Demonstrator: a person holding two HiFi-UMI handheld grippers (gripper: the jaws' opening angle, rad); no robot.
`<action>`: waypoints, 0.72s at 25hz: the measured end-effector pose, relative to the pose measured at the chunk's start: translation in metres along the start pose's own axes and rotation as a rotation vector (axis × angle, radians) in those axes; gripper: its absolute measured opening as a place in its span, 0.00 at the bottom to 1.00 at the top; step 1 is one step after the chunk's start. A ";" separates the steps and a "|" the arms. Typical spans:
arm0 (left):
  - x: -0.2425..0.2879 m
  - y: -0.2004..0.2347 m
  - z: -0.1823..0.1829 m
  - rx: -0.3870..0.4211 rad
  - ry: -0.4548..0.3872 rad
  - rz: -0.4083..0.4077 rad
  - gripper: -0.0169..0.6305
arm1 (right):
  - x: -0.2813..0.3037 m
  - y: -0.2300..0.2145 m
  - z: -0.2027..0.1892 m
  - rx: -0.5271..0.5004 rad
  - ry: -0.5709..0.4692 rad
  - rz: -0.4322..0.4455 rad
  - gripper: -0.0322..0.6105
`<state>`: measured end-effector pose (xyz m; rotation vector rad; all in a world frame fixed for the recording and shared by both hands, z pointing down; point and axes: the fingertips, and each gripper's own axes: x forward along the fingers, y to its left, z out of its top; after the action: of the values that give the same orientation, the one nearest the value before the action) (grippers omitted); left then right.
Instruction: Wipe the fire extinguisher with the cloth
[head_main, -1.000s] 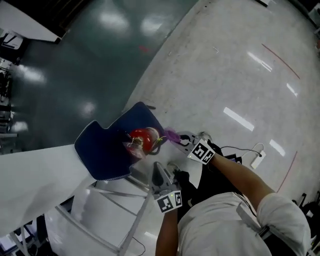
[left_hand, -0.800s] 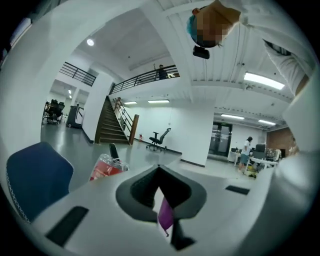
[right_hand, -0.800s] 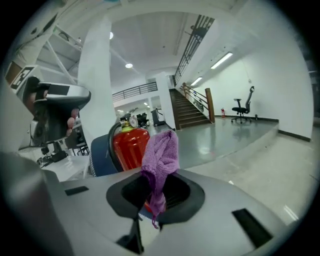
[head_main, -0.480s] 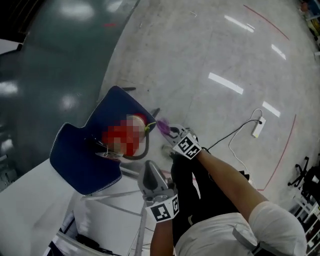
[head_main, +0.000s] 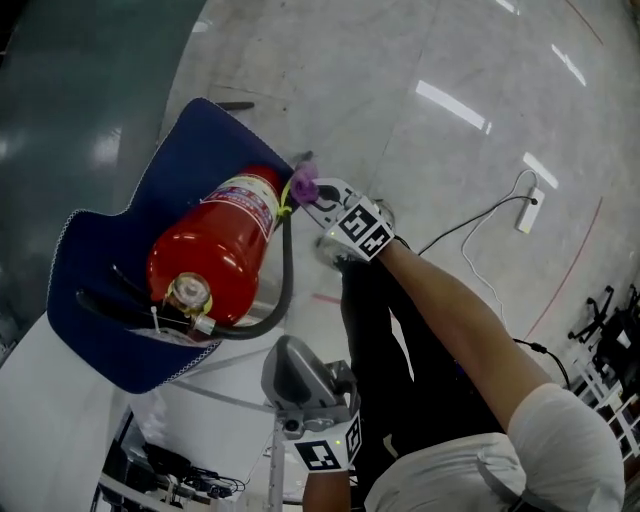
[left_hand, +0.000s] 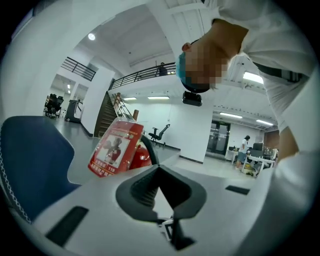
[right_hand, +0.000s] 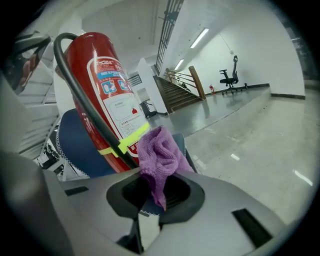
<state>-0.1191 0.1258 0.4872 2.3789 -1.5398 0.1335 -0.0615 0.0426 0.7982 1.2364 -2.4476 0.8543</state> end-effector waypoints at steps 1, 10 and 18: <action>-0.001 0.002 -0.003 -0.008 0.004 0.010 0.03 | 0.002 0.000 0.001 0.003 0.000 0.013 0.13; -0.006 0.007 -0.012 -0.053 0.014 0.041 0.03 | -0.005 0.026 0.000 -0.037 0.029 0.131 0.13; -0.011 0.006 -0.003 -0.072 -0.009 0.054 0.03 | -0.023 0.039 0.007 -0.040 0.030 0.169 0.13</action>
<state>-0.1292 0.1334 0.4884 2.2871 -1.5858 0.0777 -0.0791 0.0710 0.7669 1.0060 -2.5599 0.8550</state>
